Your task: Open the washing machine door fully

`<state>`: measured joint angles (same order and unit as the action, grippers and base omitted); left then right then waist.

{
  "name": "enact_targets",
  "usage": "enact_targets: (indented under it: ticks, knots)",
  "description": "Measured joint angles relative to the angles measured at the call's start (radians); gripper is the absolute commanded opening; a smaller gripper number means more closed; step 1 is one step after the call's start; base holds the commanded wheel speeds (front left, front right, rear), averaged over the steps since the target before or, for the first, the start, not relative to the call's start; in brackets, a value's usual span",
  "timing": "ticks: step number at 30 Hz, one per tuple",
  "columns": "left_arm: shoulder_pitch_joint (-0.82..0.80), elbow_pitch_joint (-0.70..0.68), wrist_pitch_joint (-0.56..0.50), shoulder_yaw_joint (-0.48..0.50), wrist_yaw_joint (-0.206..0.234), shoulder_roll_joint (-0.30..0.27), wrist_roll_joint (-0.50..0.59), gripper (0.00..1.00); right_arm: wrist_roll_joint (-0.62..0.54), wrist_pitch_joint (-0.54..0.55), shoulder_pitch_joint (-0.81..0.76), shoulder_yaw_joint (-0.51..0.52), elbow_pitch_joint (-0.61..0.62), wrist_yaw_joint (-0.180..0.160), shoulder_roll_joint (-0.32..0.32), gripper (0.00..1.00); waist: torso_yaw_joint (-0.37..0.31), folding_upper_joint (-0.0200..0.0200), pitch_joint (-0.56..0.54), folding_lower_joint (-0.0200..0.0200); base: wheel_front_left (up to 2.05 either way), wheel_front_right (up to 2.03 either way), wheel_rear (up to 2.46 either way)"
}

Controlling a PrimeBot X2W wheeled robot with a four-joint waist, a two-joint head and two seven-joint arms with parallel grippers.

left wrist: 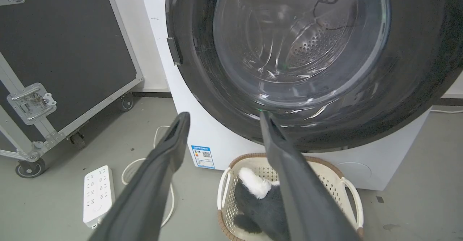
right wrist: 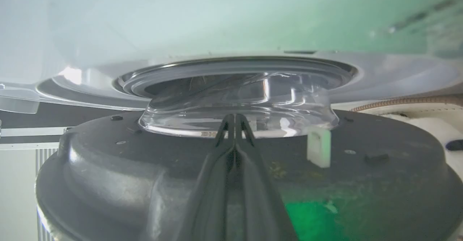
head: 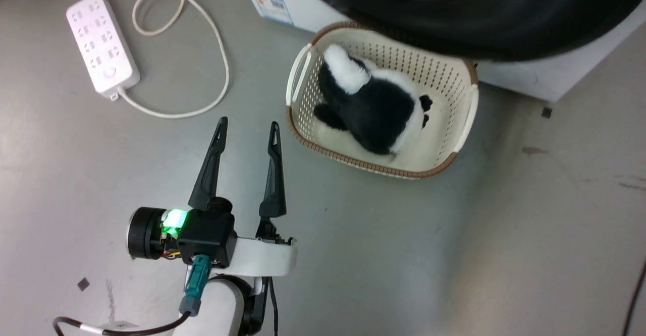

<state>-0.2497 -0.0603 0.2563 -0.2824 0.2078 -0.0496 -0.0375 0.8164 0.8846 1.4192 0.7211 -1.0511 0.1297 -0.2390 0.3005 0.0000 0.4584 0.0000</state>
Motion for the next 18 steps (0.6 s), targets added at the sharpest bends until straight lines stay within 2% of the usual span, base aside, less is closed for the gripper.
enact_targets:
  ticks: [11,18]
  knots:
    - [0.044,0.028,0.0,0.008,-0.019,0.0,0.001,1.0,0.013,0.093,-0.273,-0.002,0.132,0.0,0.141,0.0,-0.025,0.0,-0.136,-0.0001,0.0,0.0,0.0]
    - [0.073,0.039,0.0,0.012,-0.035,0.0,0.001,1.0,0.048,0.171,-0.416,-0.02,0.211,0.0,0.181,0.0,-0.028,0.0,-0.207,-0.0003,0.0,0.0,0.0]
